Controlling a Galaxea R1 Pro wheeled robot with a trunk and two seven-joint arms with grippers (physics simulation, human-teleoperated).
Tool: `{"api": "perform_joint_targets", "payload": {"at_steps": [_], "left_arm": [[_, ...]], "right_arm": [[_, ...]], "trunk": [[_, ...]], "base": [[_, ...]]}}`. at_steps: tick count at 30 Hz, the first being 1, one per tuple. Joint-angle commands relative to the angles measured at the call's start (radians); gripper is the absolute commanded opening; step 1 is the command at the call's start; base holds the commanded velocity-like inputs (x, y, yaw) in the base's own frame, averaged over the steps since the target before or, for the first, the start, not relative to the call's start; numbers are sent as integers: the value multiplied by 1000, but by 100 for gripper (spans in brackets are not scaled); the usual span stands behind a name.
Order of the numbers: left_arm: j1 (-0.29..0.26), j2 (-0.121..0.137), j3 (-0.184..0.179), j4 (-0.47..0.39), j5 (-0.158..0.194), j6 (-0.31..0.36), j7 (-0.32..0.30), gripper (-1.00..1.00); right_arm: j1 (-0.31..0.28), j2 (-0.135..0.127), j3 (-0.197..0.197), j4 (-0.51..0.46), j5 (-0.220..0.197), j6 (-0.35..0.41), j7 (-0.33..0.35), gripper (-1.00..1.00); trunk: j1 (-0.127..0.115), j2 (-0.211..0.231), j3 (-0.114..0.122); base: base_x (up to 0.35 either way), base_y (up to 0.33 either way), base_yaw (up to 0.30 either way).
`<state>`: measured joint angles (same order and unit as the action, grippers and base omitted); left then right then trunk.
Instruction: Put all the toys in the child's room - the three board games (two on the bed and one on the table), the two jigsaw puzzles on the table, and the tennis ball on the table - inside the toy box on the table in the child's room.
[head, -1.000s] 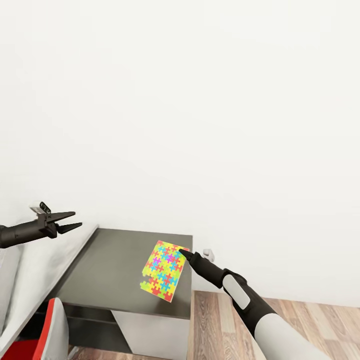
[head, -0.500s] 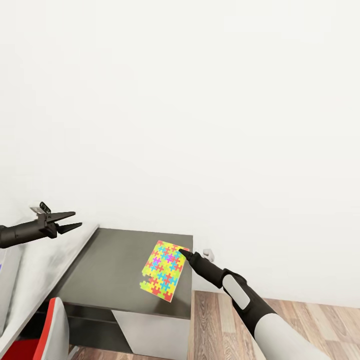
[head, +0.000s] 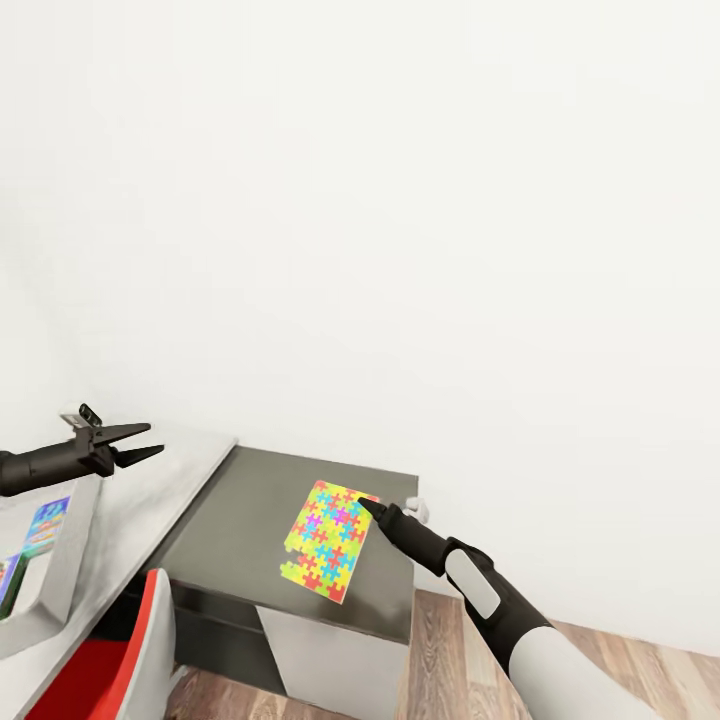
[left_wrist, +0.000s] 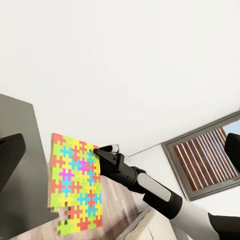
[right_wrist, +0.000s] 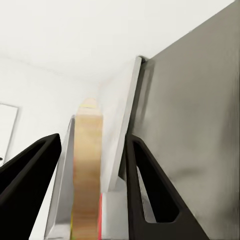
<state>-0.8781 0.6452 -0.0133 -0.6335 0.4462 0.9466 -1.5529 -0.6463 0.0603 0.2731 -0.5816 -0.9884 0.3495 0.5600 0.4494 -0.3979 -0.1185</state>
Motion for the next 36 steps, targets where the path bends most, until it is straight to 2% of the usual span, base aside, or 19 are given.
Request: {"api": "perform_joint_targets", "payload": {"at_steps": [1,7,20,29,36], "left_arm": [[-1,1,-1,0,0,11,-4,100],[-1,1,-1,0,0,9,-4,100],[-1,1,-1,0,0,11,-4,100],[-1,0,-2,0,0,7,-4,100],[-1,-4,-2,0,0,6,-4,100]], "right_arm": [[-1,0,1,0,-10,6,0,-100],[-1,0,1,0,-10,6,0,-100],[-1,-1,-6,0,-10,6,0,-100],[-1,-2,-8,0,-10,7,0,-100],[-1,-2,-8,0,-10,7,0,-100]], "trunk": [[1,-2,-2],[1,-2,0],[1,-2,1],[1,-2,2],[1,-2,2]], "base": [[0,0,277],[0,0,202],[0,0,24],[-15,-4,246],[-217,-119,286]]}}
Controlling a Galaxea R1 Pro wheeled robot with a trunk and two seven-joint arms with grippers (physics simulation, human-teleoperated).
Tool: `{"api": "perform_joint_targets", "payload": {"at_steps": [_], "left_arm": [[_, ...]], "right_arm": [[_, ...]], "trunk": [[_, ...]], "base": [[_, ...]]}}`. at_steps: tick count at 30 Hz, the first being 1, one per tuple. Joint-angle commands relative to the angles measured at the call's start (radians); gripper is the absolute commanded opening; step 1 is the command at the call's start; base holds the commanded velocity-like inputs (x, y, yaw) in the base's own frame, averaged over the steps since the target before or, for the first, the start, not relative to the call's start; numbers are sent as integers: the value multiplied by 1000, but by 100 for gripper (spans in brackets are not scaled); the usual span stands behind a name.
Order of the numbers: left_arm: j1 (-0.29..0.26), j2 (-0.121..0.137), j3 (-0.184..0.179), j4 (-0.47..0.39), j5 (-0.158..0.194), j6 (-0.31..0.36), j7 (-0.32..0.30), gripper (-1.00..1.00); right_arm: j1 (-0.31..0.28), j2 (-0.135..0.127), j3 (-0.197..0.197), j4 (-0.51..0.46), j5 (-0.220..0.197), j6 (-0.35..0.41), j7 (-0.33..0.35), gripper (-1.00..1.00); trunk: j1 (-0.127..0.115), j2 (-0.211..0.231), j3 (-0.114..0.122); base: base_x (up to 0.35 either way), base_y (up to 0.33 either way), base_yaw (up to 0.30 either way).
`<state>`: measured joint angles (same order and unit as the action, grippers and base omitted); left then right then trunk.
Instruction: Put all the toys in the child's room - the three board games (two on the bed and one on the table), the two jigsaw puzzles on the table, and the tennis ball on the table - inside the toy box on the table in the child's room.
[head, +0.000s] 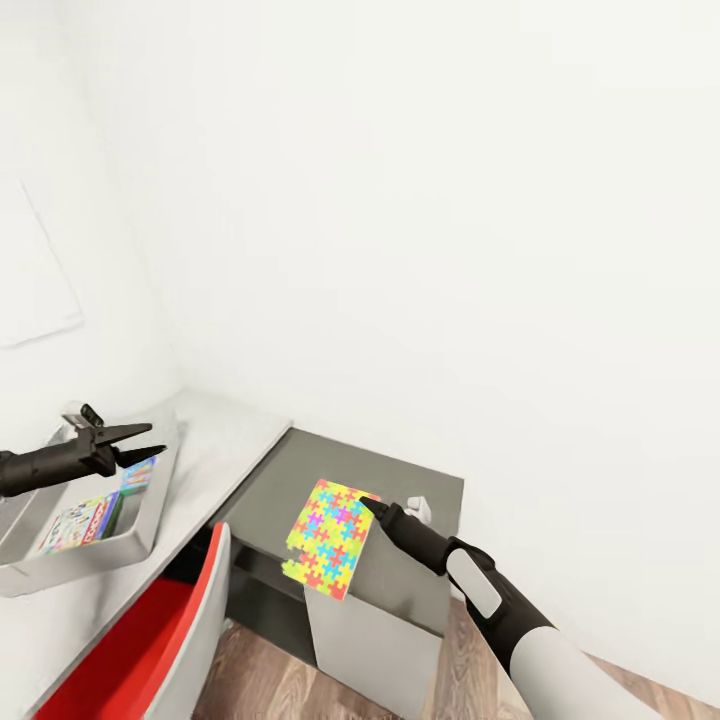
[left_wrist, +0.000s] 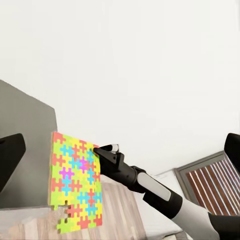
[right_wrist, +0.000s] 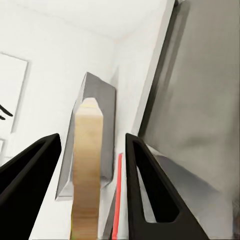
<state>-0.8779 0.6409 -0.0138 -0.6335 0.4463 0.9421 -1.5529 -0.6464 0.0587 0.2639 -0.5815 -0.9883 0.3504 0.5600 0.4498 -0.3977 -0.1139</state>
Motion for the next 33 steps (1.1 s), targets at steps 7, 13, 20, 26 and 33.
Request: {"api": "perform_joint_targets", "payload": {"at_steps": [7,13,20,26,33], "left_arm": [[-1,-2,-2,0,0,10,-4,100],[-1,-2,-2,0,0,10,-4,100],[-1,-2,-2,0,0,11,-4,100],[-1,-1,-2,0,0,10,-4,100],[-1,-2,-2,0,0,10,-4,100]], "right_arm": [[-1,0,1,0,-10,7,0,-100],[-1,-1,1,1,-10,6,0,-100],[0,-1,1,1,-10,6,0,-100],[1,-1,1,1,-10,5,0,-100],[1,0,0,1,-10,5,0,-100]], "trunk": [[0,-2,-2],[0,-2,-2],[0,-2,-2],[0,-2,-2],[0,-2,-2]], "base": [[-98,-78,288],[-6,-5,116],[0,0,9],[0,0,0],[0,0,0]]}}
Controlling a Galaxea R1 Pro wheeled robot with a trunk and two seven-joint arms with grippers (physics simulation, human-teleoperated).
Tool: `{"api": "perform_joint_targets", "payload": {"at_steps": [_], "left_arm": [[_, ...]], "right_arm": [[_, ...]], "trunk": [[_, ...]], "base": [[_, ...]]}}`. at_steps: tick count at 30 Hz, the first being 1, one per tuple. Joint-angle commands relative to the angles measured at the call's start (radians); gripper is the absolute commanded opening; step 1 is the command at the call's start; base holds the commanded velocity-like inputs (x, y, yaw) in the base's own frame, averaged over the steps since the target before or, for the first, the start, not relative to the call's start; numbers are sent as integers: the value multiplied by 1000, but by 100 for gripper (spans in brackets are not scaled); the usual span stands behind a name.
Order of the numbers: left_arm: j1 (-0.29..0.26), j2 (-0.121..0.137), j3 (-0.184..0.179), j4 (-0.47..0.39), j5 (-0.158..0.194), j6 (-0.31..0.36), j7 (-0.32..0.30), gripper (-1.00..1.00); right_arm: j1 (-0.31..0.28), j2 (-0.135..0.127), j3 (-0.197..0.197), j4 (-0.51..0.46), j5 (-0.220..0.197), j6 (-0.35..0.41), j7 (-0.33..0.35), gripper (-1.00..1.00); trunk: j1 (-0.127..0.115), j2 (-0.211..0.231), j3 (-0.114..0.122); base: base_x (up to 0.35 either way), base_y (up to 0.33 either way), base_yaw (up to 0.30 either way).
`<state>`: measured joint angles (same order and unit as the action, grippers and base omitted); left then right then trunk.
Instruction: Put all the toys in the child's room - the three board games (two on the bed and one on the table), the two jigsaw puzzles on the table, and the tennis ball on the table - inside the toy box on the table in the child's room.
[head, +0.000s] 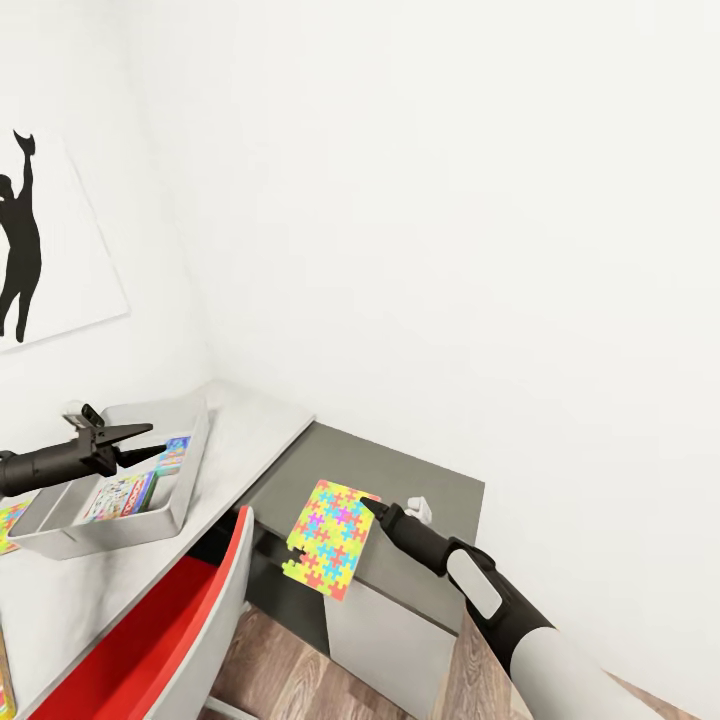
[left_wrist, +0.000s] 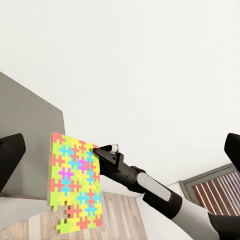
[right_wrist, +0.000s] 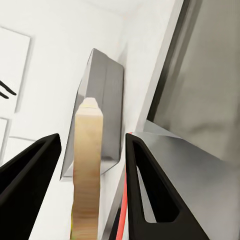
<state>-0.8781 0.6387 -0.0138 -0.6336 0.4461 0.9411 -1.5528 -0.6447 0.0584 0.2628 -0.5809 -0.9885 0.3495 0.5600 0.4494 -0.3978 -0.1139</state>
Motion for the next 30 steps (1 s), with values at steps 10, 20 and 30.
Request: {"api": "perform_joint_targets", "payload": {"at_steps": [10,20,30], "left_arm": [[-1,1,-1,0,0,9,-4,100],[-1,0,-1,0,0,8,-4,100],[-1,0,-1,0,0,8,-4,100]], "right_arm": [[-1,0,2,0,-9,6,0,-100],[-1,0,3,0,-9,6,0,-100],[-1,0,3,0,-9,6,-1,-100]], "trunk": [[1,-2,2],[1,-2,11],[1,-2,15]], "base": [[0,0,126],[0,-111,241],[0,-73,240]]}}
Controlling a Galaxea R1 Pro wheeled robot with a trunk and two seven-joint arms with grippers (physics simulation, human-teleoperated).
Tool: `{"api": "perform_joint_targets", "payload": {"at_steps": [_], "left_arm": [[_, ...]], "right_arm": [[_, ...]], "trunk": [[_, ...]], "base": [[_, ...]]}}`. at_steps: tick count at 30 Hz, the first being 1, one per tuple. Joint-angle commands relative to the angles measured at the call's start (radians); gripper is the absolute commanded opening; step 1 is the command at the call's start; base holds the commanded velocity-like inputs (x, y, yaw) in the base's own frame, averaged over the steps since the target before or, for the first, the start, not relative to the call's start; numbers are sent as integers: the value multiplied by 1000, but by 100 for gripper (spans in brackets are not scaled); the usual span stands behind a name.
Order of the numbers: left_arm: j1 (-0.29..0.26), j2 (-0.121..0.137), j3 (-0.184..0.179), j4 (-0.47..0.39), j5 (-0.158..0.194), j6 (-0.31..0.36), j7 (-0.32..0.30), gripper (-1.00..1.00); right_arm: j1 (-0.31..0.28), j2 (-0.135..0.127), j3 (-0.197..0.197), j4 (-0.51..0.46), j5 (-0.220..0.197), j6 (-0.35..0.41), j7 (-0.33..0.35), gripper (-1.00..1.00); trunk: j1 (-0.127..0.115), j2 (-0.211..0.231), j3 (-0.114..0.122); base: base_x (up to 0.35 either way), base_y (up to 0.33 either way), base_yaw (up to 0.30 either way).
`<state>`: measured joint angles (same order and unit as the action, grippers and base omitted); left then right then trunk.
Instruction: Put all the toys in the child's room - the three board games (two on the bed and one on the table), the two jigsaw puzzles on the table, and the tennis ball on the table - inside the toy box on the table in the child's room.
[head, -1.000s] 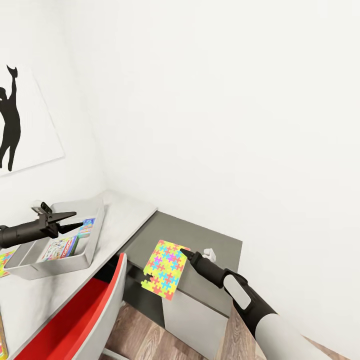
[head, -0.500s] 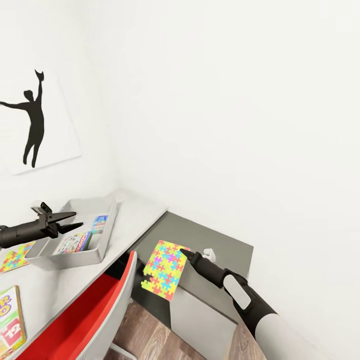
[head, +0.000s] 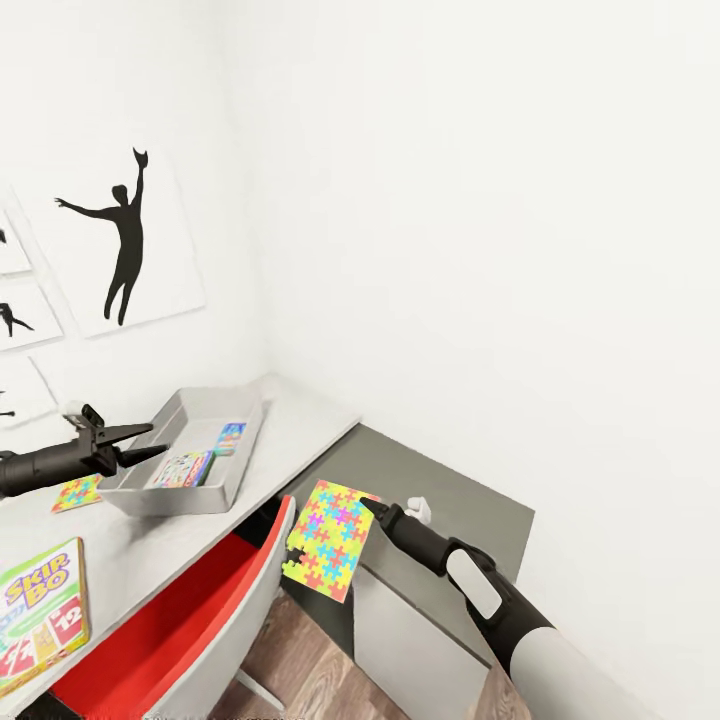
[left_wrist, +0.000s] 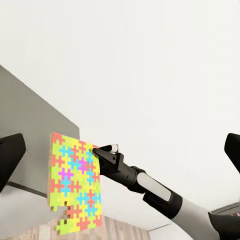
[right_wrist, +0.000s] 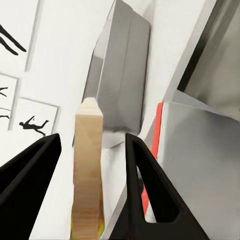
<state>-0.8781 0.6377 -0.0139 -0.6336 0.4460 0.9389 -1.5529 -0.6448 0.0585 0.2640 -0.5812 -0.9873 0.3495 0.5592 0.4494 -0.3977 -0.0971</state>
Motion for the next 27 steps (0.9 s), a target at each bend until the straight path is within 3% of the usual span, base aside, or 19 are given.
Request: {"api": "perform_joint_targets", "payload": {"at_steps": [1,7,19,27], "left_arm": [[-1,1,-1,0,0,11,-4,100],[-1,1,-1,0,0,11,-4,100],[-1,1,-2,0,0,11,-4,100],[-1,0,-2,0,0,11,-4,100]], "right_arm": [[-1,0,1,1,-10,6,0,-100],[-1,0,1,0,-10,6,0,-100],[-1,0,1,0,-10,5,0,-100],[-1,0,1,0,-10,5,-1,-100]], "trunk": [[1,-2,-2],[1,-2,-2],[1,-2,-2],[1,-2,-2]], "base": [[0,-10,229],[0,-20,176],[0,-1,19],[0,0,227]]}}
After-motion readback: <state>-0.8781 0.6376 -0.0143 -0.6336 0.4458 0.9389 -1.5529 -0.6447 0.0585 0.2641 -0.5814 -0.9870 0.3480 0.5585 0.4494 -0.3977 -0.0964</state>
